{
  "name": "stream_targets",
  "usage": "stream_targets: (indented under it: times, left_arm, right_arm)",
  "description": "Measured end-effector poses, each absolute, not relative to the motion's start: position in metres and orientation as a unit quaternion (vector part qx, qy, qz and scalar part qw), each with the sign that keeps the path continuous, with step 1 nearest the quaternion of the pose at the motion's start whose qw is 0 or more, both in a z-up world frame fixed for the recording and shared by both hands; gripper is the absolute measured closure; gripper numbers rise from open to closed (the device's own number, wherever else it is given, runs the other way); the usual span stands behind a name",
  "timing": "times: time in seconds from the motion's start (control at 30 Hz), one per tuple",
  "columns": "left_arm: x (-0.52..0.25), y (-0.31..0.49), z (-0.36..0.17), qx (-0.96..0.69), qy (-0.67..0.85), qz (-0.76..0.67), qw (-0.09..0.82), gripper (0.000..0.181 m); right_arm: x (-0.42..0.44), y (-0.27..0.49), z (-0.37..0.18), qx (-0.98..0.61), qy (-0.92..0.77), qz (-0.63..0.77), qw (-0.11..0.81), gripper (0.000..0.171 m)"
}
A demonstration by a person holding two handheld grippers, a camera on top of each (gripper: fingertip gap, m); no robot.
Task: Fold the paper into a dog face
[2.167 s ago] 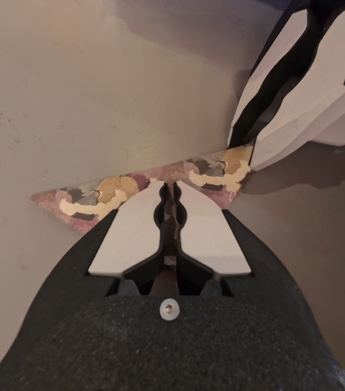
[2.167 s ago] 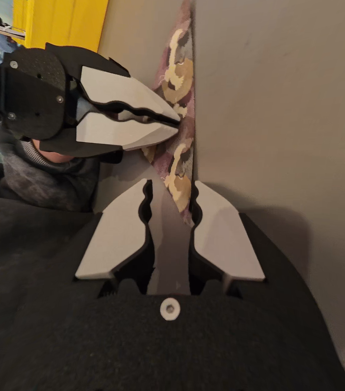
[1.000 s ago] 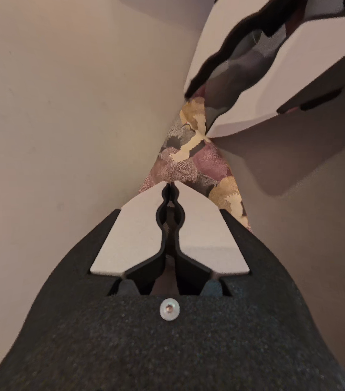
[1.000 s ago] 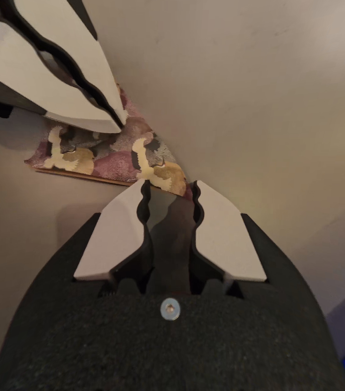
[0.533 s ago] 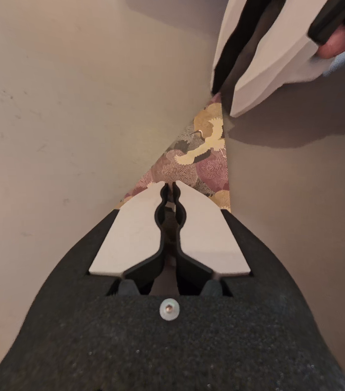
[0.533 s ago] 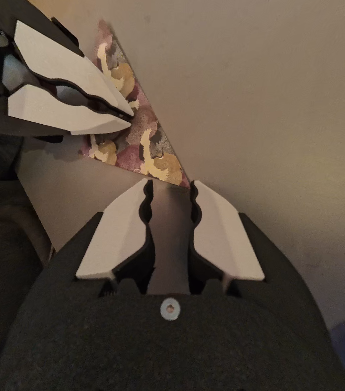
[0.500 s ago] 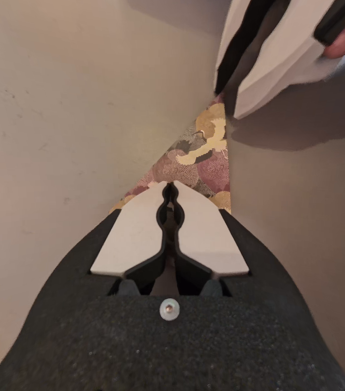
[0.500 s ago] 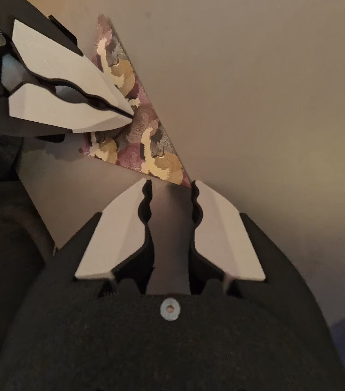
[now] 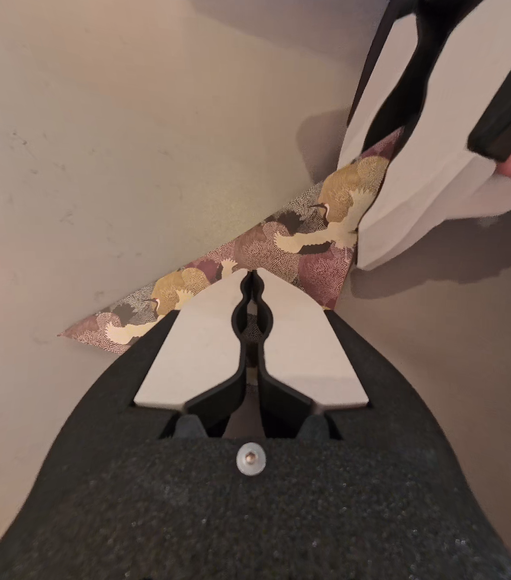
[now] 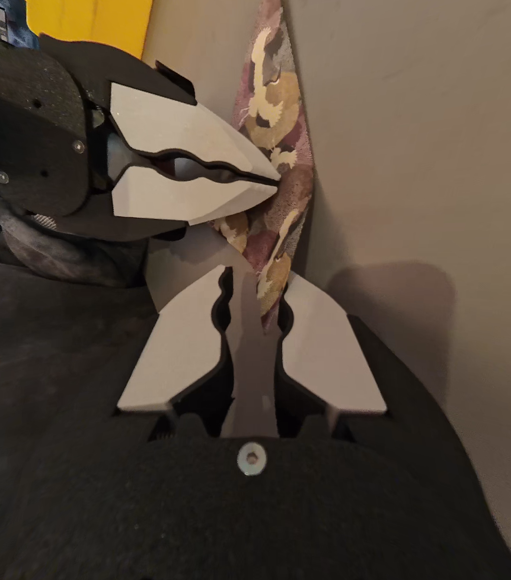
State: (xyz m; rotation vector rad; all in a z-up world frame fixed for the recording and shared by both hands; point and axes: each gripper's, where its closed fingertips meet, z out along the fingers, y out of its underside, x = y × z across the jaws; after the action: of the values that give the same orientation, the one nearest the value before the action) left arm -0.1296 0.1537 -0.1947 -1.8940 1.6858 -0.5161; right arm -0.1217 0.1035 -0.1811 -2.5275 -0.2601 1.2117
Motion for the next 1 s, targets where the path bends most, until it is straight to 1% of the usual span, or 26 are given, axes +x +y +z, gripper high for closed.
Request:
stream_targets:
  times: [0.1, 0.23, 0.33, 0.4, 0.5, 0.63, 0.73, 0.77, 0.8, 0.87, 1.0]
  left_arm:
    - [-0.130, 0.154, -0.195, -0.704, 0.627, -0.191, 0.275, 0.181]
    - [-0.129, 0.154, -0.195, -0.705, 0.624, -0.194, 0.274, 0.181]
    - [-0.129, 0.154, -0.195, -0.709, 0.620, -0.200, 0.270, 0.181]
    - [-0.129, 0.154, -0.195, -0.710, 0.619, -0.203, 0.268, 0.181]
    - [-0.129, 0.153, -0.195, -0.711, 0.617, -0.205, 0.268, 0.181]
    - [-0.129, 0.153, -0.195, -0.711, 0.617, -0.205, 0.267, 0.181]
    - [-0.129, 0.153, -0.195, -0.711, 0.617, -0.205, 0.267, 0.181]
    - [-0.129, 0.153, -0.195, -0.712, 0.617, -0.205, 0.266, 0.181]
    - [-0.129, 0.154, -0.195, -0.713, 0.616, -0.206, 0.266, 0.181]
    - [-0.129, 0.153, -0.195, -0.714, 0.614, -0.209, 0.264, 0.181]
    - [-0.129, 0.154, -0.195, -0.716, 0.611, -0.213, 0.262, 0.181]
  right_arm:
    - [-0.122, 0.110, -0.177, -0.881, -0.089, 0.424, 0.190, 0.157]
    - [-0.104, 0.121, -0.169, -0.883, -0.084, 0.398, 0.232, 0.156]
    - [-0.096, 0.120, -0.168, -0.890, -0.108, 0.375, 0.236, 0.168]
    - [-0.093, 0.123, -0.169, -0.893, -0.108, 0.364, 0.244, 0.168]
    - [-0.092, 0.129, -0.172, -0.892, -0.098, 0.366, 0.245, 0.157]
    - [-0.090, 0.141, -0.174, -0.893, -0.097, 0.356, 0.257, 0.156]
    - [-0.088, 0.147, -0.177, -0.899, -0.108, 0.339, 0.257, 0.160]
    - [-0.088, 0.146, -0.177, -0.900, -0.118, 0.336, 0.251, 0.169]
    - [-0.090, 0.144, -0.179, -0.902, -0.133, 0.330, 0.243, 0.171]
    - [-0.089, 0.143, -0.182, -0.910, -0.160, 0.302, 0.235, 0.171]
    - [-0.094, 0.143, -0.176, -0.905, -0.234, 0.253, 0.251, 0.171]
